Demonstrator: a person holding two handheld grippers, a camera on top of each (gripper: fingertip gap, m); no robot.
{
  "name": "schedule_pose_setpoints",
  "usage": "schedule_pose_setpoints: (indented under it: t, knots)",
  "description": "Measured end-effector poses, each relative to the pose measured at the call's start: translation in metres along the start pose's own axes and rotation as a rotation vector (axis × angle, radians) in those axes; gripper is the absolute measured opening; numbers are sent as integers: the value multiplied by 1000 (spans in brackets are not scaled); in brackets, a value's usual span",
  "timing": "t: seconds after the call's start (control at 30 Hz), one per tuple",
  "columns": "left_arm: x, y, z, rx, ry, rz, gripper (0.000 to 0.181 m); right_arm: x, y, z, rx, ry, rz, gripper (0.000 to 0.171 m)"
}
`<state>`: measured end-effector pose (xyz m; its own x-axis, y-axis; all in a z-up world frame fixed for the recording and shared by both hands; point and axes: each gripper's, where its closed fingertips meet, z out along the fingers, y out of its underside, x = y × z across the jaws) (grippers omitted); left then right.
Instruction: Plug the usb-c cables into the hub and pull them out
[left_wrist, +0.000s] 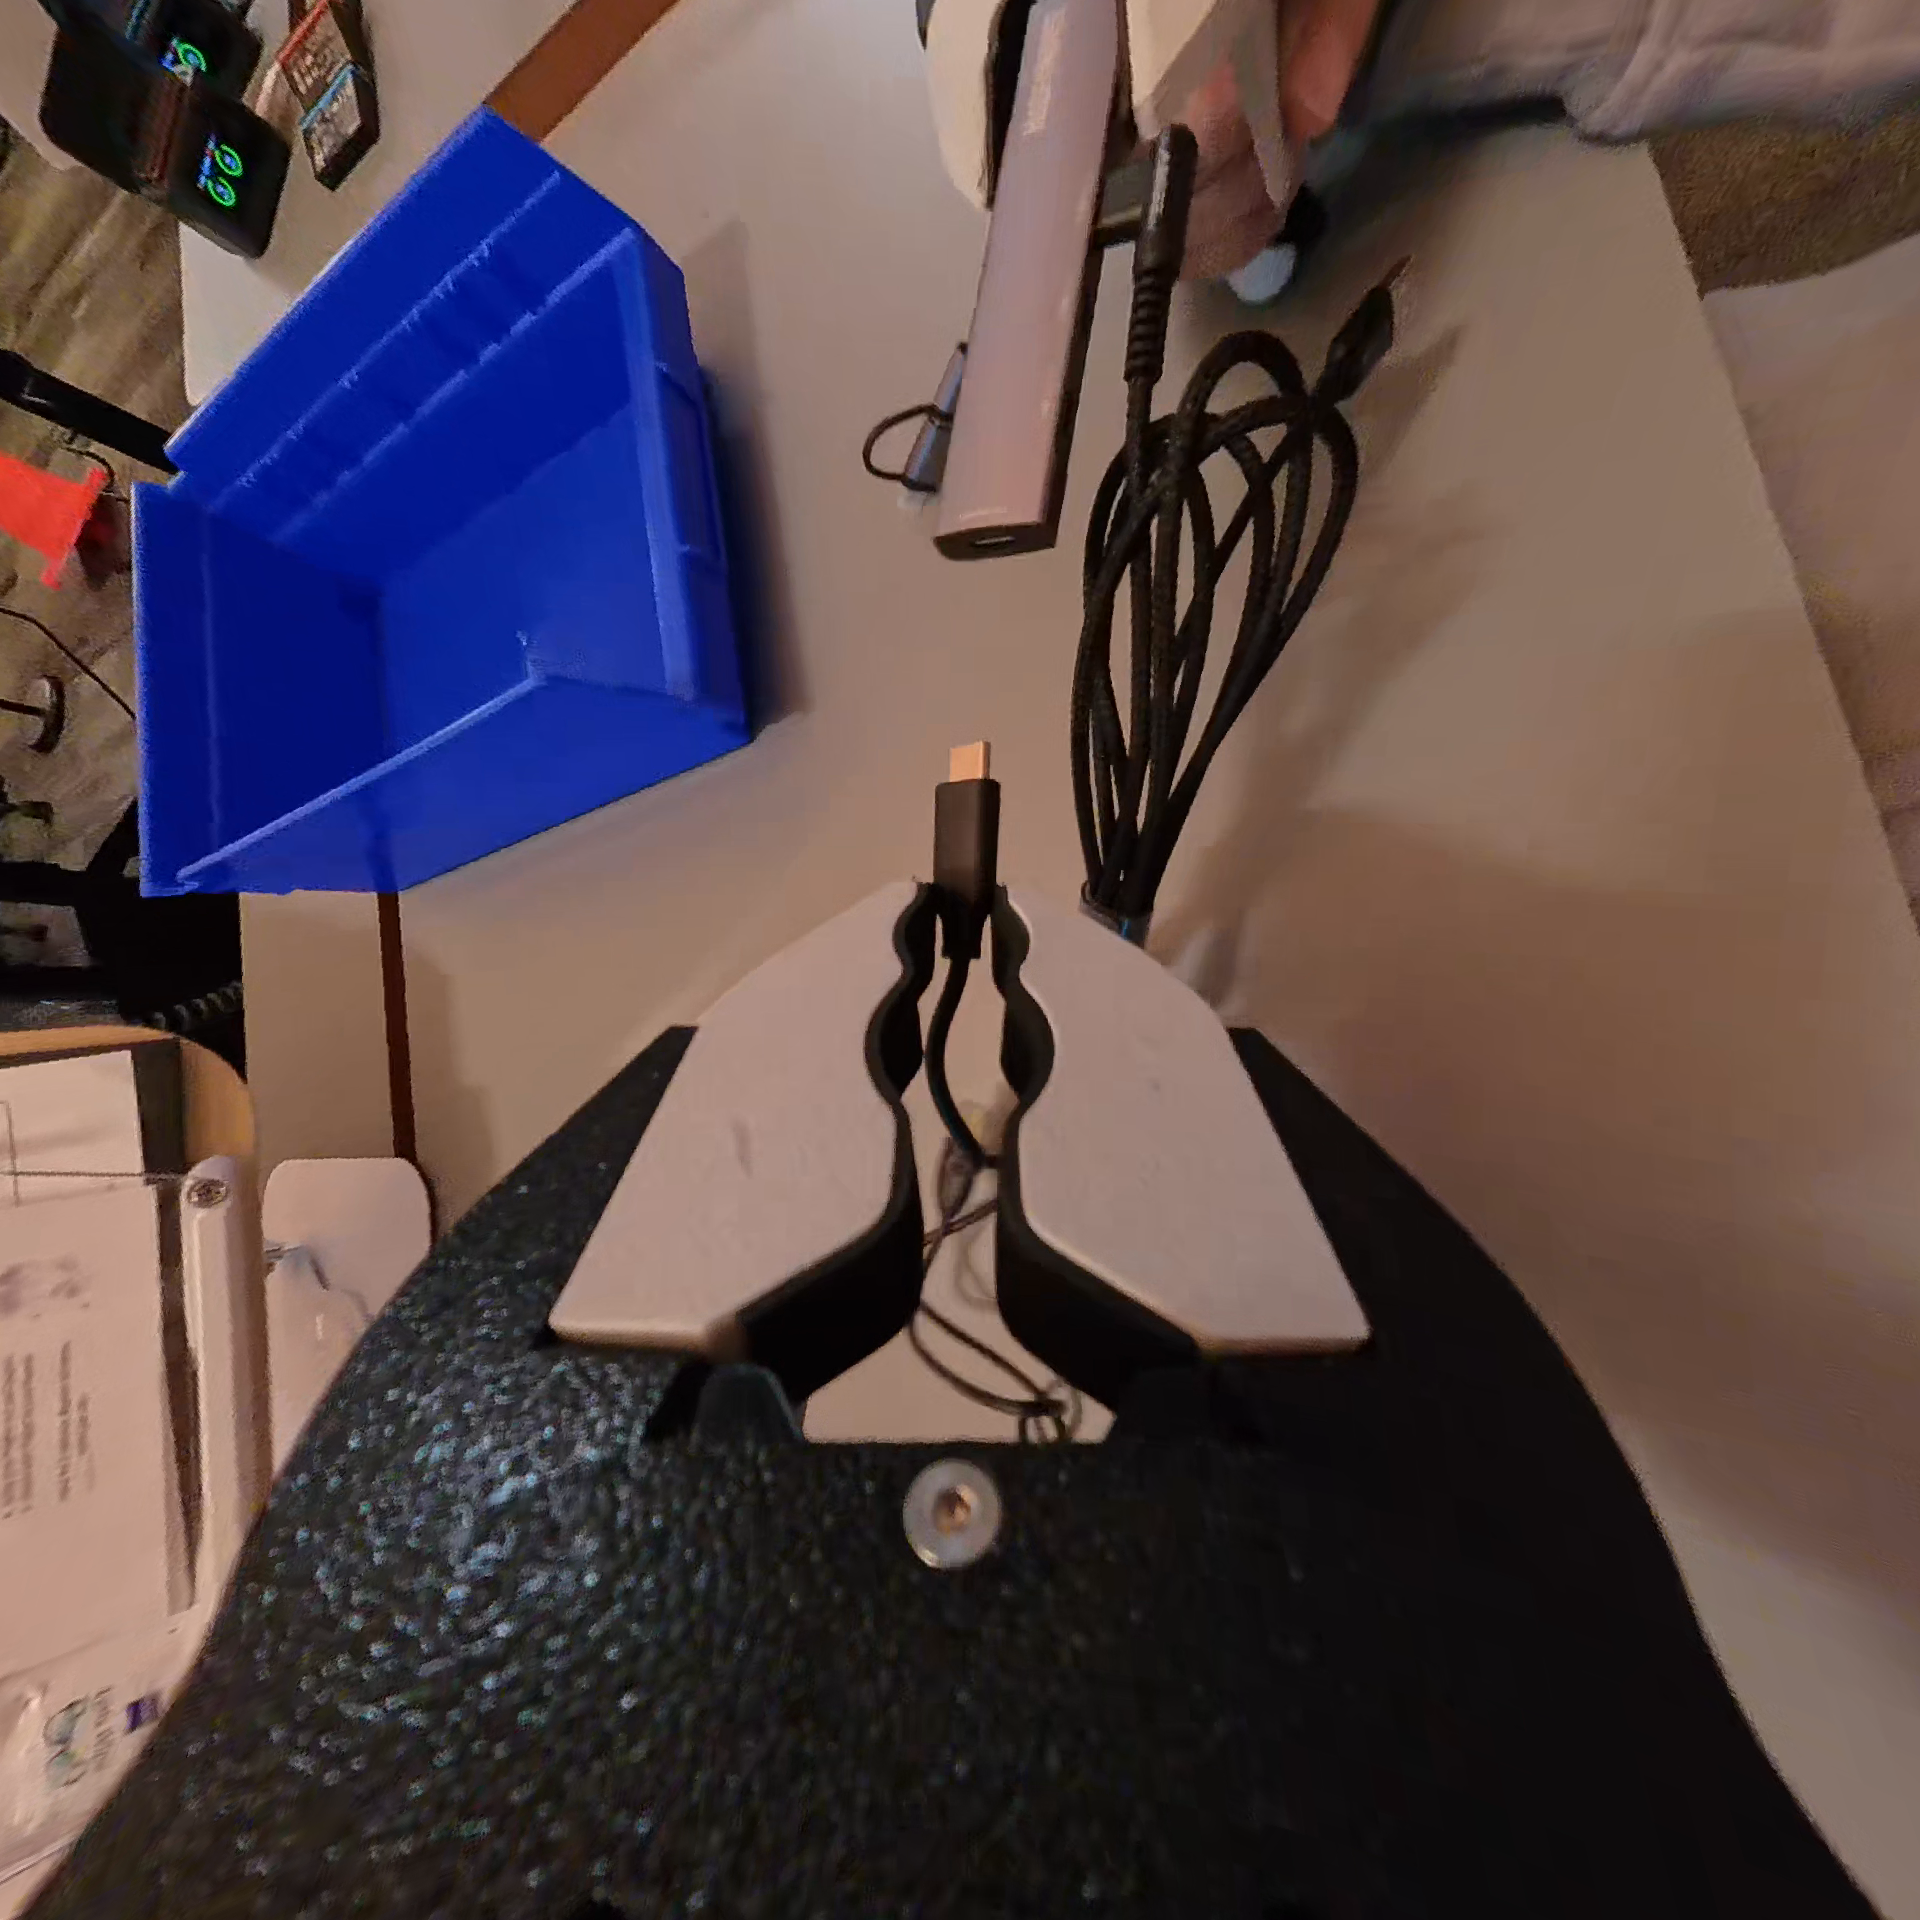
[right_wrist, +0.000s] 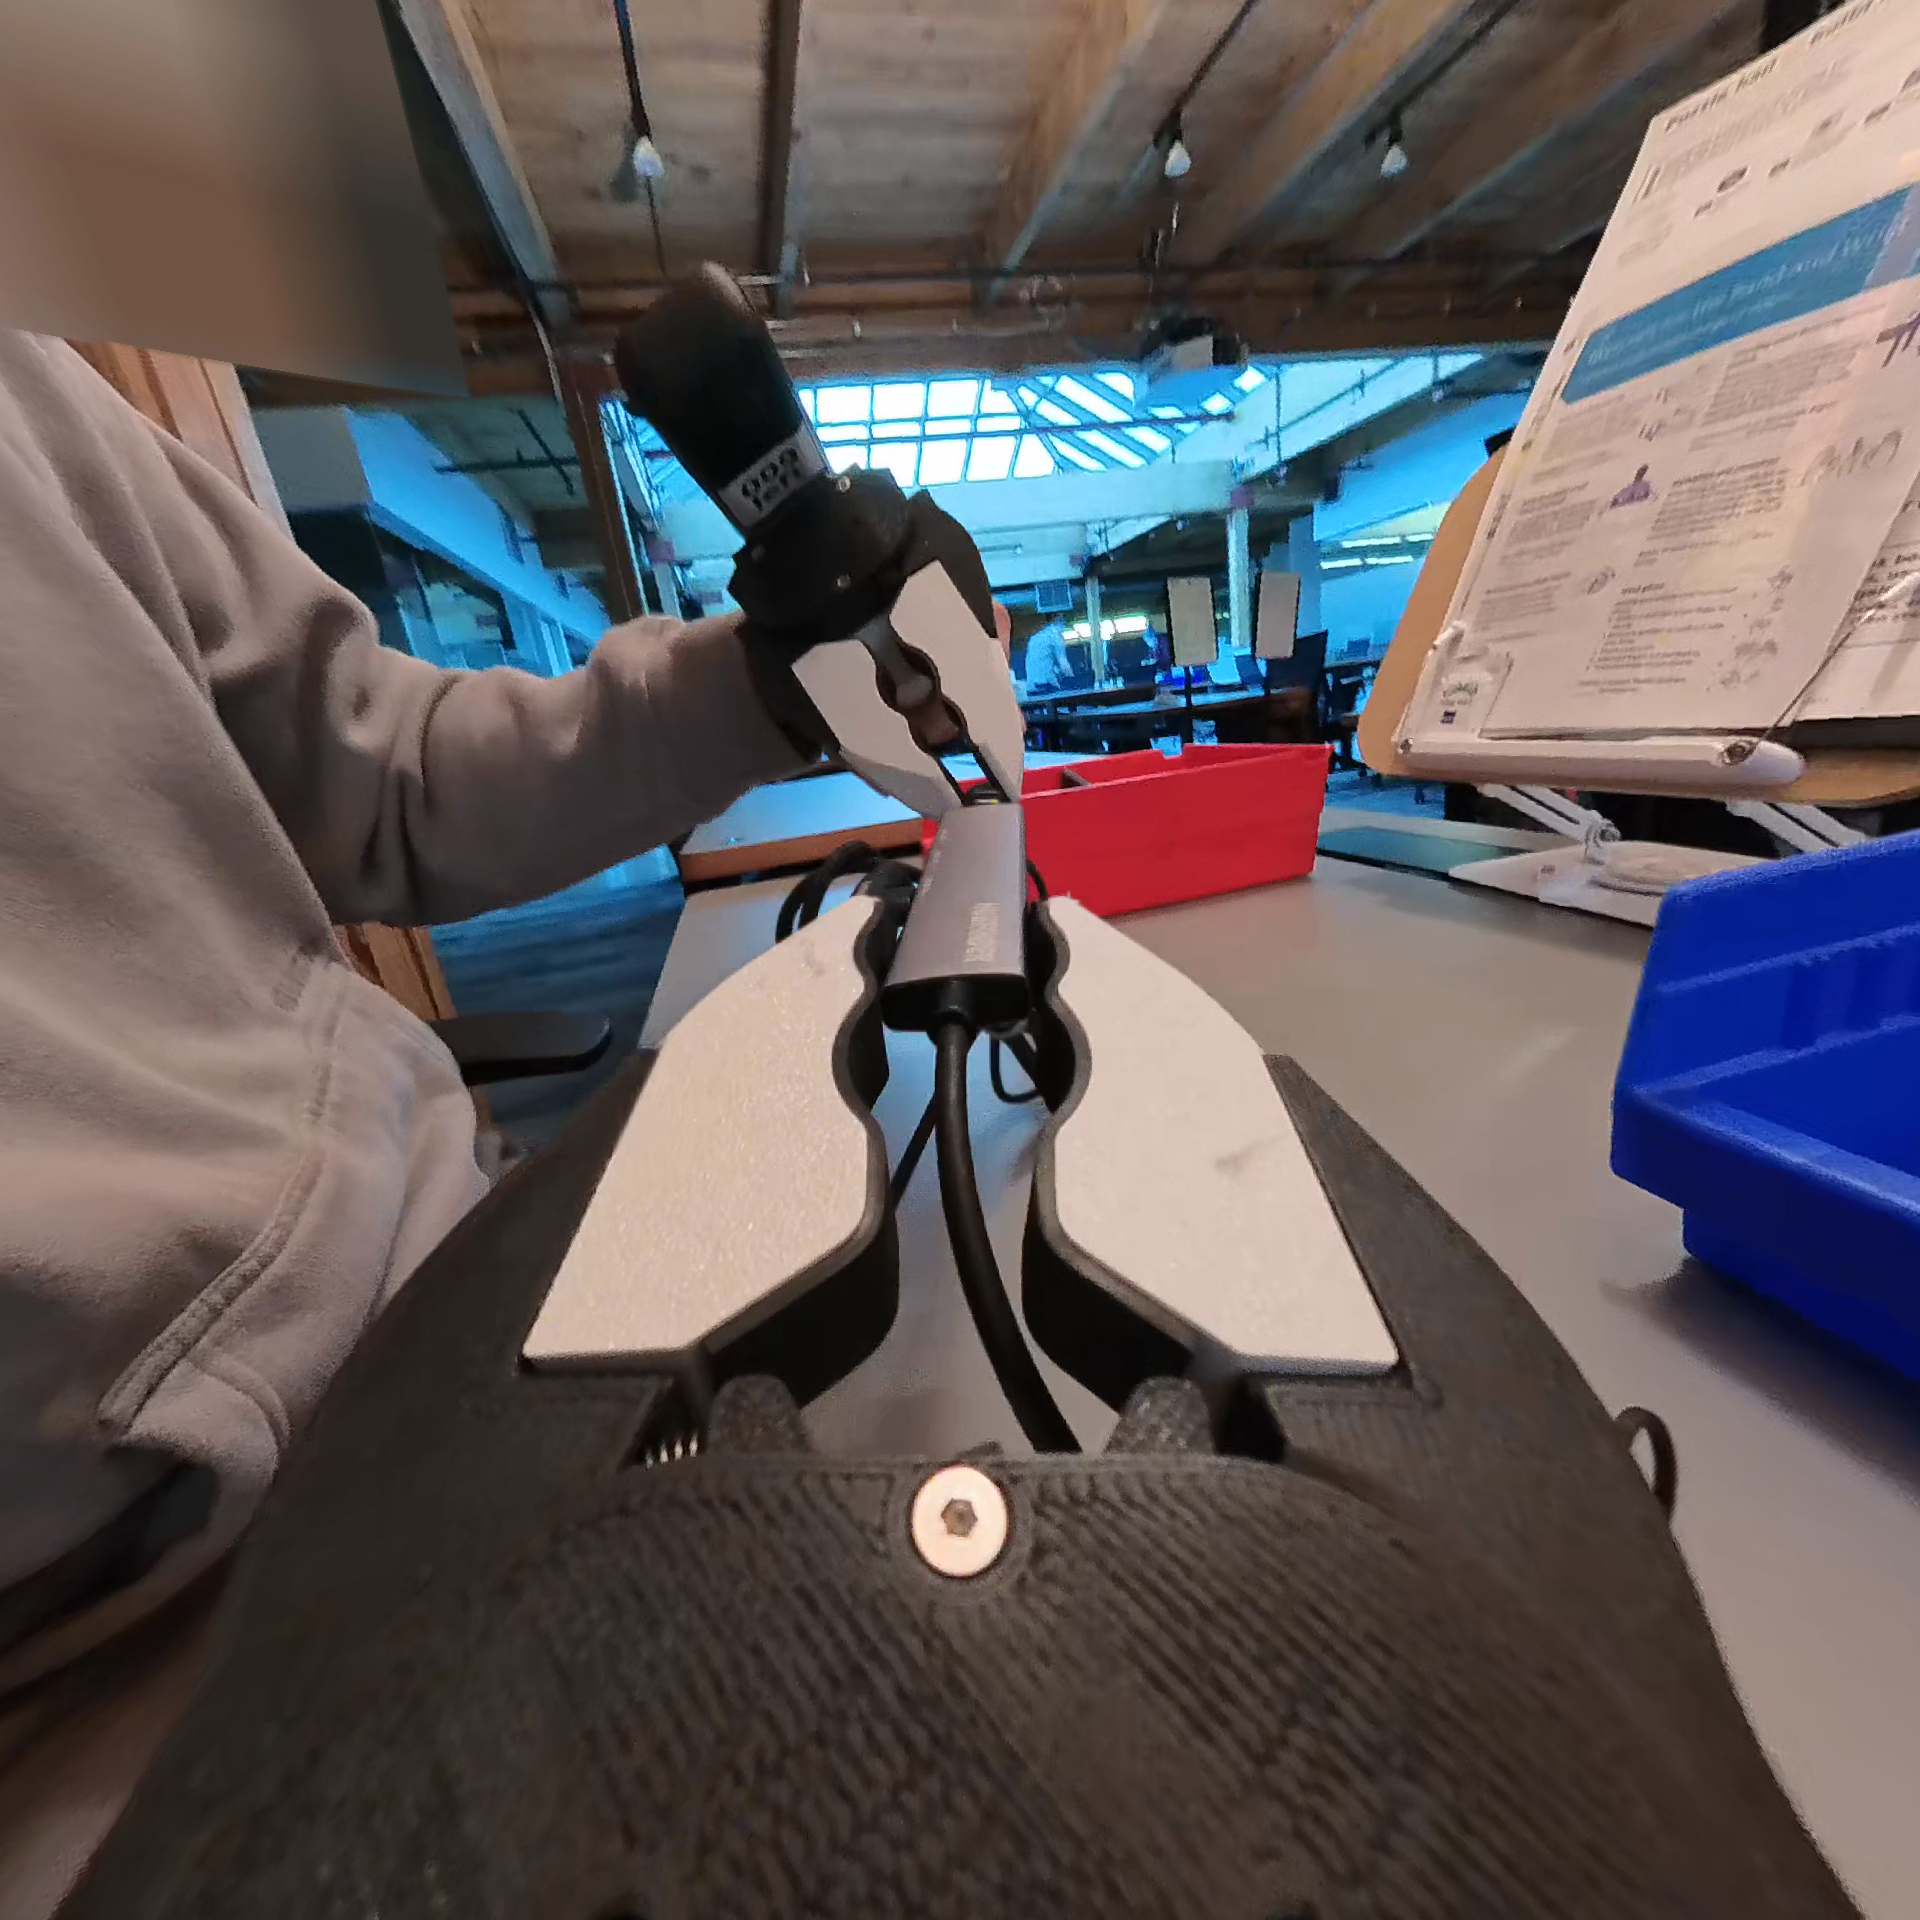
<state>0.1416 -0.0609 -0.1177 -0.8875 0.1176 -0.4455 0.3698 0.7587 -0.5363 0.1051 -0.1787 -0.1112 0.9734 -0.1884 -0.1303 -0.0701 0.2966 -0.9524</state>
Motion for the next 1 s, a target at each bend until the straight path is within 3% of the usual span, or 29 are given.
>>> schedule_pose_setpoints:
  t: [0.5, 1.0]
  knots:
    - [11, -27, 11, 49, 2, 37, 9, -8, 1, 3, 9, -39, 11, 24]
    - [11, -17, 15, -92, -30, 159, 9, -9, 14, 8, -64, -38, 10, 25]
